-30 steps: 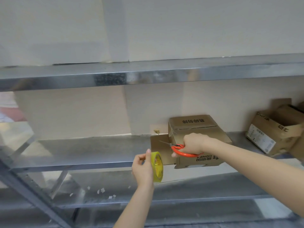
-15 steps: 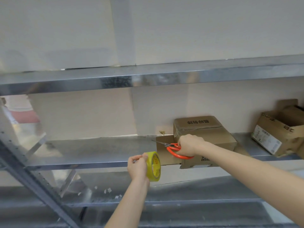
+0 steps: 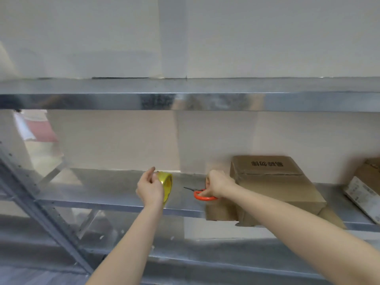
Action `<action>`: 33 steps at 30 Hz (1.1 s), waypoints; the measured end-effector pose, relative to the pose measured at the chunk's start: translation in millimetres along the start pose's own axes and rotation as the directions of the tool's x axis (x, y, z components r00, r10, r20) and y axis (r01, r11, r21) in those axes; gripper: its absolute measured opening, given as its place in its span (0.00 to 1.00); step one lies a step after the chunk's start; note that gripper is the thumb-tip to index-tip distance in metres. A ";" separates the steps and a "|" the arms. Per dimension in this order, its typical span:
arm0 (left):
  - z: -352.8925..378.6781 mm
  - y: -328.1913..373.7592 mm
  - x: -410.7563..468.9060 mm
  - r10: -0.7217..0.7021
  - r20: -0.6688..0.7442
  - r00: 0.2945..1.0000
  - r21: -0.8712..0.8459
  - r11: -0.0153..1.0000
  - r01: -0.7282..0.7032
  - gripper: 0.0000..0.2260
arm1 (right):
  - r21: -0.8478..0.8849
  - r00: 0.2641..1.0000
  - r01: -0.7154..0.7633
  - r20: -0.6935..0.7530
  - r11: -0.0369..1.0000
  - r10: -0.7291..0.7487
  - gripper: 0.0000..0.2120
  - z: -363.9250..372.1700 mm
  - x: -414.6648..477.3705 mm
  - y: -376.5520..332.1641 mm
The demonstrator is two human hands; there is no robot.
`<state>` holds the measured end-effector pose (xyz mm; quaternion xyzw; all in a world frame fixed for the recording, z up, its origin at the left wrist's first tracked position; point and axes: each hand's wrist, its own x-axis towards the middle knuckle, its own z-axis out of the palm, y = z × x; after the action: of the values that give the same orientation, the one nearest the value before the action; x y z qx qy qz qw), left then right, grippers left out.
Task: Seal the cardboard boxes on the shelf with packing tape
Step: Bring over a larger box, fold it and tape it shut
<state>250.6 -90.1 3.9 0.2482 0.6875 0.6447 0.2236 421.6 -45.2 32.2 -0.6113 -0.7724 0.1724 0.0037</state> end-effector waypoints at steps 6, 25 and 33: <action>6.0 1.1 49.7 0.134 -0.022 0.991 0.194 0.973 -0.128 0.10 | -0.059 0.990 0.136 -0.015 0.989 -0.138 0.15 14.8 67.7 -25.5; 29.8 -48.9 148.5 0.115 0.392 0.913 0.443 0.846 -0.297 0.09 | 0.146 0.986 0.154 0.048 0.977 -0.163 0.09 6.8 105.4 -23.9; 85.5 -20.1 116.0 0.346 0.691 0.634 0.077 0.838 -0.540 0.05 | 0.291 0.939 -0.066 -0.305 0.955 0.158 0.04 -52.0 50.2 56.4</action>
<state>213.0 48.3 -20.6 0.6480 0.5647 0.4488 0.2447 473.4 26.8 55.6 -0.6681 -0.6932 0.1752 0.2060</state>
